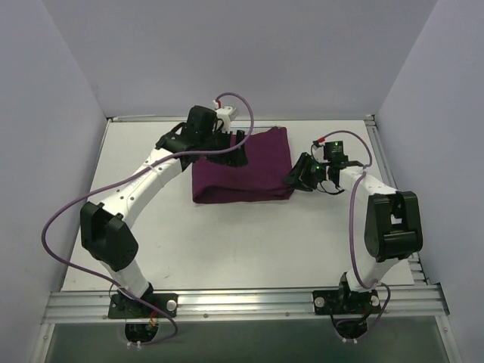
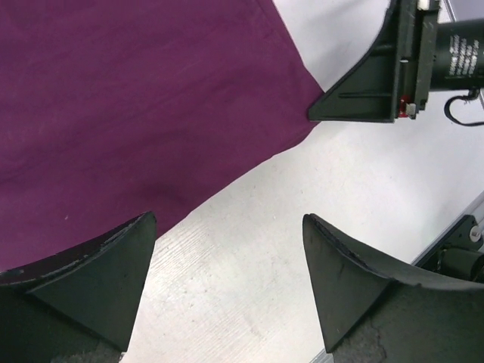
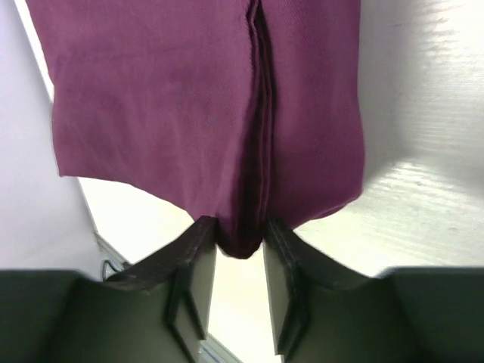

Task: Open and lay out the surgical kit
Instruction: Open the surgical kit at the center of the board.

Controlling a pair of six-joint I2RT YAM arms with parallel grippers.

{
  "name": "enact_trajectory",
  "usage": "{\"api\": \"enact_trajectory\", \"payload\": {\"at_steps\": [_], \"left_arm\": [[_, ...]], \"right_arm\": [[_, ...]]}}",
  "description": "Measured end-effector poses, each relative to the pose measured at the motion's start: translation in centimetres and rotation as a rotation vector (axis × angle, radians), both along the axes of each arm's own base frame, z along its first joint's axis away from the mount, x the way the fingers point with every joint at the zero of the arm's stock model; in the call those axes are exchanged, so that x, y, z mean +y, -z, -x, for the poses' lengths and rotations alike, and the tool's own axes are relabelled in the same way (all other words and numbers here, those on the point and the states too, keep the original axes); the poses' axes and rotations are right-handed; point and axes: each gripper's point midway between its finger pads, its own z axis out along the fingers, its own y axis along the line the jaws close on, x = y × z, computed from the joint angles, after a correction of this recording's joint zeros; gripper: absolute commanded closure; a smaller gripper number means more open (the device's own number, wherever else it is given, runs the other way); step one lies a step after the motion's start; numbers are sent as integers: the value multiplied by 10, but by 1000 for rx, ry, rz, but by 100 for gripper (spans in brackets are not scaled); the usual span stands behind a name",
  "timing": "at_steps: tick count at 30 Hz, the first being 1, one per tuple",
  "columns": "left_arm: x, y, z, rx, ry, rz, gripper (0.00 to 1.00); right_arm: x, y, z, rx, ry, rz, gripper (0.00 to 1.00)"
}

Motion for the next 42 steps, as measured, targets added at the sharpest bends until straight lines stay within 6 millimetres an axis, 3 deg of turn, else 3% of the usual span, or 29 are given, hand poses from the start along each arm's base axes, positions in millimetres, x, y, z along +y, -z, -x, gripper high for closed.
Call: {"api": "enact_trajectory", "payload": {"at_steps": [3,4,10,15,26,31,32,33,34,35,36,38,39,42], "left_arm": [[-17,1,8,-36,62,-9,10],[-24,2,11,-56,86,-8,10],[-61,28,32,-133,216,-50,6],[-85,50,26,-200,266,-90,4],[-96,101,6,-226,234,-194,4],[-104,108,-14,-243,192,-228,14],[-106,107,-19,-249,181,-232,20],[-108,107,-22,-251,175,-234,33],[-110,105,-25,-252,173,-231,77],[-111,104,-25,-245,171,-229,95],[-112,103,-25,-241,177,-233,98],[-112,96,-27,-239,170,-232,98],[-108,93,-31,-235,156,-229,98],[-83,85,-50,-216,80,-211,98]], "right_arm": [[2,-1,0,1,-3,-4,97],[3,-2,0,-1,-4,-6,98],[12,-26,-14,-30,7,-34,100],[16,-50,-18,-61,28,-65,100],[27,-66,-18,-5,93,-153,100],[33,-72,-15,7,93,-176,100],[34,-72,-15,9,92,-178,100],[34,-72,-14,12,93,-181,100],[34,-72,-15,14,97,-182,98],[35,-74,-17,3,98,-183,90],[34,-75,-18,-4,99,-182,62],[32,-77,-19,-5,99,-170,38],[28,-78,-20,-3,105,-147,21],[15,-93,-32,-42,111,-59,12]]}}
